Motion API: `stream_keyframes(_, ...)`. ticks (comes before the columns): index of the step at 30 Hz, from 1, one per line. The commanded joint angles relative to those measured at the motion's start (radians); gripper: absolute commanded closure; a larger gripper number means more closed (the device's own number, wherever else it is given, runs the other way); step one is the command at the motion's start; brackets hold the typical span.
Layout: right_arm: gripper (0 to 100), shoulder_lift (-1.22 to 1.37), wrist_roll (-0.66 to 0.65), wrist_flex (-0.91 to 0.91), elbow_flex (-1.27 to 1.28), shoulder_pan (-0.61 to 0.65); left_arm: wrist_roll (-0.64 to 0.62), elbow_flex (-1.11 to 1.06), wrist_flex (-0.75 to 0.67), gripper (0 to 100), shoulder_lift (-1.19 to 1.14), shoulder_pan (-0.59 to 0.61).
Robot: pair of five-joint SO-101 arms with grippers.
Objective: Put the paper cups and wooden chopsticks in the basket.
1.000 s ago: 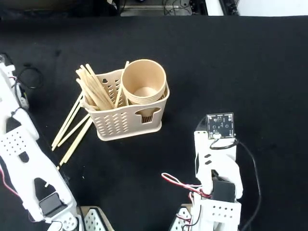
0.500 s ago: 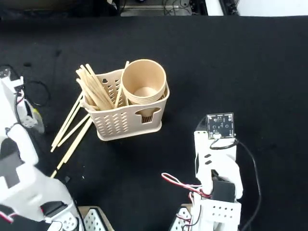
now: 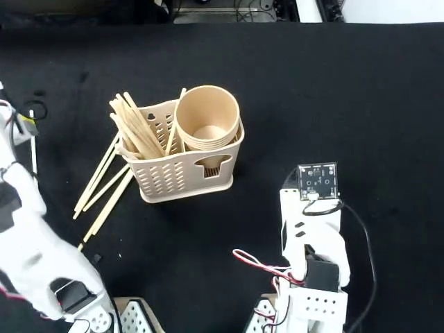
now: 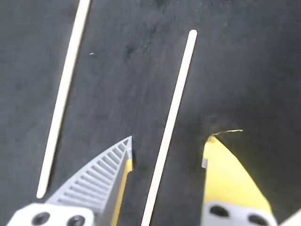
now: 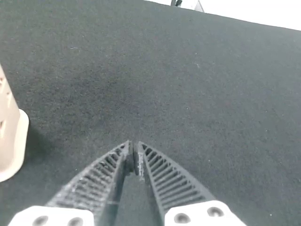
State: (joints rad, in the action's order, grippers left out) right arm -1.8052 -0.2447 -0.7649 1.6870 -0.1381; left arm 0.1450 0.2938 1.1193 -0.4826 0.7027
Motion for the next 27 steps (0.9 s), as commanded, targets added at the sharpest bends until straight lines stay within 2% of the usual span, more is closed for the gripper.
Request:
stream_keyframes(1, 97.7, -0.065, -0.002, 0.009, -0.004, 0.006, -0.005, 0.483, 0.153, 75, -0.321, 0.007)
stream_keyframes(7, 97.7, -0.065, -0.002, 0.009, -0.004, 0.006, -0.005, 1.107, 0.402, 75, -0.744, -0.03)
stream_keyframes(11, 97.7, -0.065, -0.002, 0.009, -0.004, 0.006, -0.002, 1.385, 0.528, 78, -0.936, -0.05)
stream_keyframes(16, 97.7, -0.065, -0.002, 0.009, -0.004, 0.006, 0.018, 1.346, 0.572, 98, -0.901, -0.068)
stream_keyframes(19, 97.7, -0.065, -0.002, 0.009, -0.004, 0.006, 0.017, 1.351, 0.644, 97, -0.864, -0.074)
stream_keyframes(22, 97.7, -0.065, -0.002, 0.009, -0.004, 0.006, -0.025, 1.34, 0.644, 97, -0.79, -0.065)
stream_keyframes(25, 97.7, -0.065, -0.002, 0.009, -0.004, 0.006, -0.068, 1.237, 0.646, 97, -0.666, -0.047)
stream_keyframes(27, 97.7, -0.065, -0.002, 0.009, -0.004, 0.006, -0.077, 1.087, 0.646, 97, -0.529, -0.051)
